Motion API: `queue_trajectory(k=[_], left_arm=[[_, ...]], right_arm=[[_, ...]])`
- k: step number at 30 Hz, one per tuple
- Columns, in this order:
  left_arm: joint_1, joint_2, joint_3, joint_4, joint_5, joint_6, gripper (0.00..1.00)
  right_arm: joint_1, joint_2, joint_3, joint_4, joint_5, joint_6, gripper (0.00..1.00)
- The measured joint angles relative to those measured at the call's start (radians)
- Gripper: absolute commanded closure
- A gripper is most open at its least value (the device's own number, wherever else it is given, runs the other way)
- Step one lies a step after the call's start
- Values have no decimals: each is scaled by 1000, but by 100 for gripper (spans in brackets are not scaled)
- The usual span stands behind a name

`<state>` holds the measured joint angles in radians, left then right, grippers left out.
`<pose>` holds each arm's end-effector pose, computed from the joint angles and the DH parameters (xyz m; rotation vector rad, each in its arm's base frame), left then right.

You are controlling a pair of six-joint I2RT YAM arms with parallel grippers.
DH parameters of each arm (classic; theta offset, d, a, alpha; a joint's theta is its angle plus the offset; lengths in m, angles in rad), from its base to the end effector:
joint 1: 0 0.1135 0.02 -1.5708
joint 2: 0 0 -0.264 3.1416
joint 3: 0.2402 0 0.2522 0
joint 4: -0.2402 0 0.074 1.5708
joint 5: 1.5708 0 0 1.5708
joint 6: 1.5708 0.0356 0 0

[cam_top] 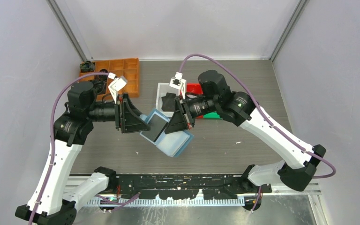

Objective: Take the credit cards out of the card holder
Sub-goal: Remove the credit card from the card holder.

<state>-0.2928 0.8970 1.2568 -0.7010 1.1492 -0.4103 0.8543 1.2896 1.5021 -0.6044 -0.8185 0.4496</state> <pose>0.1313 -0.0735 0.4326 0.7232 1.8644 -1.5477 0.1540 0.2165 0.4399 -1.0315 1.9590 1.5959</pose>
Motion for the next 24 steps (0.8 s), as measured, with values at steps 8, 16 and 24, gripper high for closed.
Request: queue_trajectory(k=[8, 16, 24], left_arm=[[0, 0, -20, 11, 23, -1, 34], [0, 0, -32, -35, 23, 81, 37], [-29, 0, -62, -56, 60, 99, 52]], right_arm=[[0, 64, 64, -162, -19, -88, 99], [14, 99, 158, -225, -41, -148, 99], [29, 153, 179, -269, -43, -180, 99]])
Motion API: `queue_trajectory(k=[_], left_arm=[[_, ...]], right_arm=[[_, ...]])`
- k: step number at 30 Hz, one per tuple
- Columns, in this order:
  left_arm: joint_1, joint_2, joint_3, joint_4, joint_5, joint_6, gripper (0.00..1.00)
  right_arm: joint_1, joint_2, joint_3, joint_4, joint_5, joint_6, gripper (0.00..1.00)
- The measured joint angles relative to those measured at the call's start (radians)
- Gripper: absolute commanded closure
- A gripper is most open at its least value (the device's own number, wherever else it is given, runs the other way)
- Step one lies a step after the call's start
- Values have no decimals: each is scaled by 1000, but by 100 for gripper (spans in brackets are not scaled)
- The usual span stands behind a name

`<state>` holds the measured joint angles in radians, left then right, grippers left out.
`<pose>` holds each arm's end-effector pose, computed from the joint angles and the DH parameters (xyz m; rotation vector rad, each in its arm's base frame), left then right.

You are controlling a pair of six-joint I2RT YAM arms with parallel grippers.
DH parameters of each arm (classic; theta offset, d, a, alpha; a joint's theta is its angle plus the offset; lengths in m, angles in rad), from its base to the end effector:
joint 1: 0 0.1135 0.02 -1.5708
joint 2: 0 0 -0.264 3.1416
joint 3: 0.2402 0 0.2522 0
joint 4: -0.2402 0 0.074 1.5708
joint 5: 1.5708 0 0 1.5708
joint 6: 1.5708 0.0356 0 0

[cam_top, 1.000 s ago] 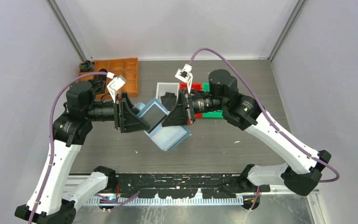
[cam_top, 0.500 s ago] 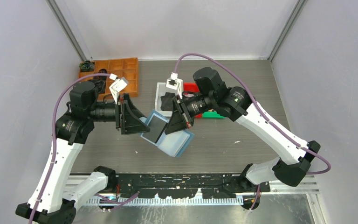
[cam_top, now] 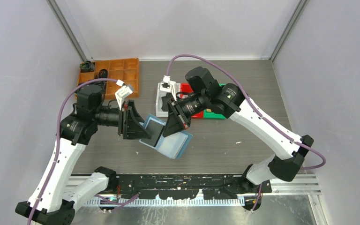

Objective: Take the credit cards out of the card holder
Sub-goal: Remove the credit card from the card holder.

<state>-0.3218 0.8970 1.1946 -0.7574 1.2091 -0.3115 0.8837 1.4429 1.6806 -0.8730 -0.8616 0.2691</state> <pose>0.1313 -0.0789 0.4106 0.8209 1.8874 -1.6074 0.1621 0.2402 0.4337 -1.2270 2.0685 1.5477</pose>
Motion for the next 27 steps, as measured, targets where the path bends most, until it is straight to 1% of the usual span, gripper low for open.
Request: queue_trajectory(k=[3, 10, 13, 15, 17, 20, 21, 22, 24, 27], left_arm=[[-18, -4, -33, -6, 21, 1, 58], [-19, -9, -66, -23, 42, 1, 80], [-19, -7, -66, -24, 63, 2, 81], [-19, -3, -66, -24, 78, 2, 85], [-19, 5, -66, -24, 98, 2, 92], [-19, 13, -66, -25, 122, 5, 100], [-19, 15, -66, -26, 126, 5, 100], [-20, 17, -66, -26, 130, 5, 100], [-21, 19, -66, -25, 137, 5, 100], [-21, 23, -66, -25, 136, 4, 100]], right_arm=[[7, 13, 6, -5, -1, -5, 99], [34, 38, 33, -18, -8, -14, 99], [41, 50, 44, -22, -12, -26, 99], [42, 52, 44, -23, -13, -30, 90], [42, 54, 44, -22, -13, -32, 83], [42, 54, 44, -23, -13, -33, 62], [42, 54, 44, -19, -12, -34, 53], [42, 54, 44, -16, -10, -37, 49], [40, 54, 44, -11, 2, -42, 44], [18, 54, 44, 0, 29, -31, 42]])
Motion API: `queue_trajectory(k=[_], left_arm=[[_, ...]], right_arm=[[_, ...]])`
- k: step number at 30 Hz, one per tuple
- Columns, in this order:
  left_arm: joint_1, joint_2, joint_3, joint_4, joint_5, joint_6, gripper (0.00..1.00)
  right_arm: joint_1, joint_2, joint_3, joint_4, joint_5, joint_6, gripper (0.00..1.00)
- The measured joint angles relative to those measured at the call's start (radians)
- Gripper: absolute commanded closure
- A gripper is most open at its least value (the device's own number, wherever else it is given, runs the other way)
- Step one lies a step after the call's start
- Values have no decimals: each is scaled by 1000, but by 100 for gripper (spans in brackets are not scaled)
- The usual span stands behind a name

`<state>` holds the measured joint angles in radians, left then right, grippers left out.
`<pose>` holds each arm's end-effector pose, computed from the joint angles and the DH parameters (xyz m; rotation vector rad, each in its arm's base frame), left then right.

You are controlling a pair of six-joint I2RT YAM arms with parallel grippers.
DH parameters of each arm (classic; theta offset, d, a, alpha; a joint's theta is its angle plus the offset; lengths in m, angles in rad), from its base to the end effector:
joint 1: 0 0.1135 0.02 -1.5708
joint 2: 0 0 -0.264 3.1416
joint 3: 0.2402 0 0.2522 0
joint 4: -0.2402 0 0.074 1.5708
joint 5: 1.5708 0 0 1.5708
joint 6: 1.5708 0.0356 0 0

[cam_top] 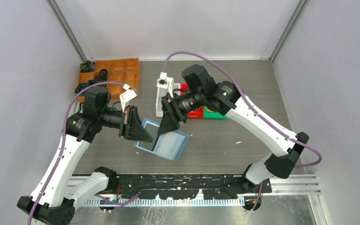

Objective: Take the credit cards out of the card holder
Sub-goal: Remove the credit card from the card holder.

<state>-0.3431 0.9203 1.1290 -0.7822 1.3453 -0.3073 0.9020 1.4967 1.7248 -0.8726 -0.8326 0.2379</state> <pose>0.1354 -0.0852 0.3886 0.8768 1.9261 -1.8033 0.1677 0.2547 0.4318 -1.2578 2.0545 1.5095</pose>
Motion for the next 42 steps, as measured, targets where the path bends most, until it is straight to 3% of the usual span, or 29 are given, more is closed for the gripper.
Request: queue_trajectory(k=[5, 11, 19, 25, 42], left_arm=[[1, 5, 0, -2, -90, 3, 100], [0, 15, 24, -19, -267, -5, 100], [11, 37, 28, 39, -342, -77, 100], [19, 87, 58, 99, -351, -134, 100], [58, 124, 61, 297, -298, -368, 100]], right_arm=[[-150, -35, -27, 81, 81, 121, 39], [-296, -230, -172, 235, 220, 298, 37], [-237, -413, -534, 699, 214, 672, 33], [-147, -370, -611, 795, 245, 775, 34], [-129, -311, -732, 1064, 266, 901, 39]])
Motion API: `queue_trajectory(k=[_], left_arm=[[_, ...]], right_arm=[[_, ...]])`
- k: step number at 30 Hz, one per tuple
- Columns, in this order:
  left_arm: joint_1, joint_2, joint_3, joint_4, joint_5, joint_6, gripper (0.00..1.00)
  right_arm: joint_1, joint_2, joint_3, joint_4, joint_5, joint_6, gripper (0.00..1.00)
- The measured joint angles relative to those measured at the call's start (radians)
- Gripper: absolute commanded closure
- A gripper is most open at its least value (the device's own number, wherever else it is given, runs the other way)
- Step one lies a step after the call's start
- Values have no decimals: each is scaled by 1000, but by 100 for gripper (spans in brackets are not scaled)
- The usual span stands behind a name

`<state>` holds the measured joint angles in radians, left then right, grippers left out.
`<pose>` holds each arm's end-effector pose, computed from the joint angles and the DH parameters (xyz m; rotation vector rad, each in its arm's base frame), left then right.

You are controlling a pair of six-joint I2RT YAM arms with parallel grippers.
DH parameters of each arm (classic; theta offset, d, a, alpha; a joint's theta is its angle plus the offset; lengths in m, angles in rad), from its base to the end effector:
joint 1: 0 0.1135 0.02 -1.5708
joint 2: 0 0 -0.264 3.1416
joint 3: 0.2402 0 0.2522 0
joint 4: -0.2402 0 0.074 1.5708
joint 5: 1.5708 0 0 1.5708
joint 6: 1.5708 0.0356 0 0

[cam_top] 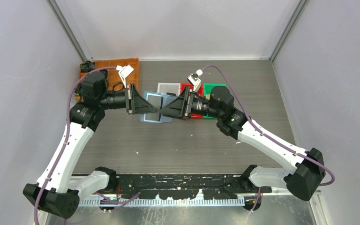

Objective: Take the credit cards out of the card holder
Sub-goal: Remove the credit card from the card holder.

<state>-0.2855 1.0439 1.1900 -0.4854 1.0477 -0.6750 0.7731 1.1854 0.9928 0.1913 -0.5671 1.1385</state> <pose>0.1903 -0.0880 0.4062 0.3983 2.0353 -1.6111 0.1847 0.2069 0.3700 -0.1953 1.9369 1.8390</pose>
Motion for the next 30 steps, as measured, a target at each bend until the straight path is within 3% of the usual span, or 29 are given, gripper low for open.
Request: queue_trajectory(k=[13, 20, 30], left_arm=[[7, -13, -42, 92, 76, -83, 99], [9, -41, -65, 101, 103, -84, 85], [10, -63, -92, 131, 153, -127, 84]], right_arm=[[21, 42, -13, 164, -68, 79, 60], [31, 44, -40, 231, -92, 116, 70], [39, 63, -70, 323, -108, 159, 89]])
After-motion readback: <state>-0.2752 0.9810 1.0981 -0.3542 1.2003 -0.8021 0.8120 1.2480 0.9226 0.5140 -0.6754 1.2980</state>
